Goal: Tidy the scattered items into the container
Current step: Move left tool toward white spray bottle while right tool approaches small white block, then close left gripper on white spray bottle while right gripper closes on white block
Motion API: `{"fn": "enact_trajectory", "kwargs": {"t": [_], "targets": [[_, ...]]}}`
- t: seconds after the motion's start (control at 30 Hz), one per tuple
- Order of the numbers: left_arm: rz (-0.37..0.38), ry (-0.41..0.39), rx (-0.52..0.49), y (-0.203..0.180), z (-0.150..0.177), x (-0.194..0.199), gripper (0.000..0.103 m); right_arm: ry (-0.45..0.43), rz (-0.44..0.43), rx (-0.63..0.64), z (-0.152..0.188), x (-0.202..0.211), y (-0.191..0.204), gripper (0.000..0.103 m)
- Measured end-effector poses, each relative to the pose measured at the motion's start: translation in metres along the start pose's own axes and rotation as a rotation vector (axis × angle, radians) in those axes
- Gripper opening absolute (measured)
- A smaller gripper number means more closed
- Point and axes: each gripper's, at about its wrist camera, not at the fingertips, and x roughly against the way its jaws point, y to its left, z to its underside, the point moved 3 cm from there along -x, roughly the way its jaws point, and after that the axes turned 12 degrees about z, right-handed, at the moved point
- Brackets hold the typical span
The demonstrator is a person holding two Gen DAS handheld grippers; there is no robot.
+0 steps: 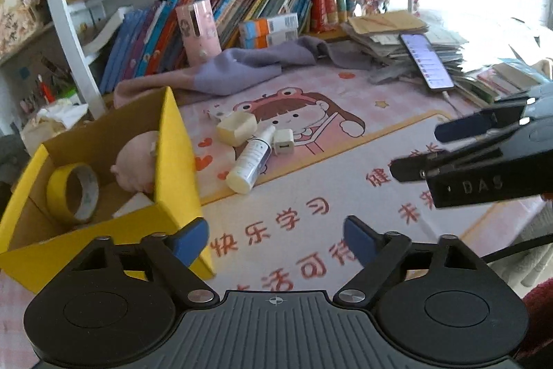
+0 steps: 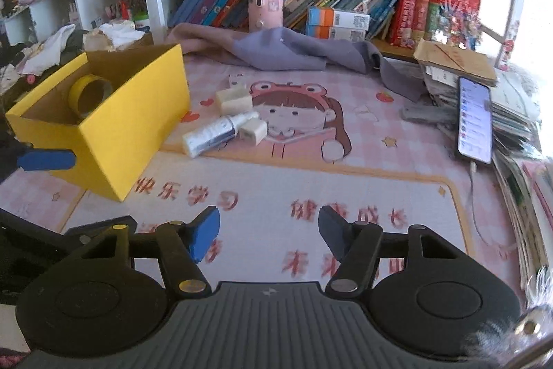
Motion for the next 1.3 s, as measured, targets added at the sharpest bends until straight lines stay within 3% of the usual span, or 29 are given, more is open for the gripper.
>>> {"fn": "enact_trajectory", "kwargs": {"t": [0.27, 0.63, 0.9, 1.2, 1.27, 1.3], "targets": [[-0.084, 0.040, -0.023, -0.006, -0.039, -0.042, 0.084, 0.012, -0.127, -0.021, -0.041, -0.060, -0.030, 0.062], [-0.171, 0.159, 0.038, 0.009, -0.057, -0.109, 0.084, 0.009, -0.277, 0.128, -0.084, -0.141, -0.011, 0.059], [-0.212, 0.216, 0.040, 0.027, -0.065, -0.134, 0.084, 0.058, -0.339, 0.272, -0.083, -0.195, 0.016, 0.059], [-0.209, 0.275, 0.049, 0.038, -0.062, -0.157, 0.084, 0.031, -0.395, 0.352, -0.082, -0.220, 0.024, 0.059], [-0.204, 0.280, 0.050, 0.040, -0.063, -0.159, 0.083, 0.017, -0.401, 0.358, -0.082, -0.221, 0.025, 0.056], [-0.207, 0.283, 0.049, 0.041, -0.063, -0.160, 0.083, 0.011, -0.408, 0.362, -0.082, -0.221, 0.025, 0.049]]}}
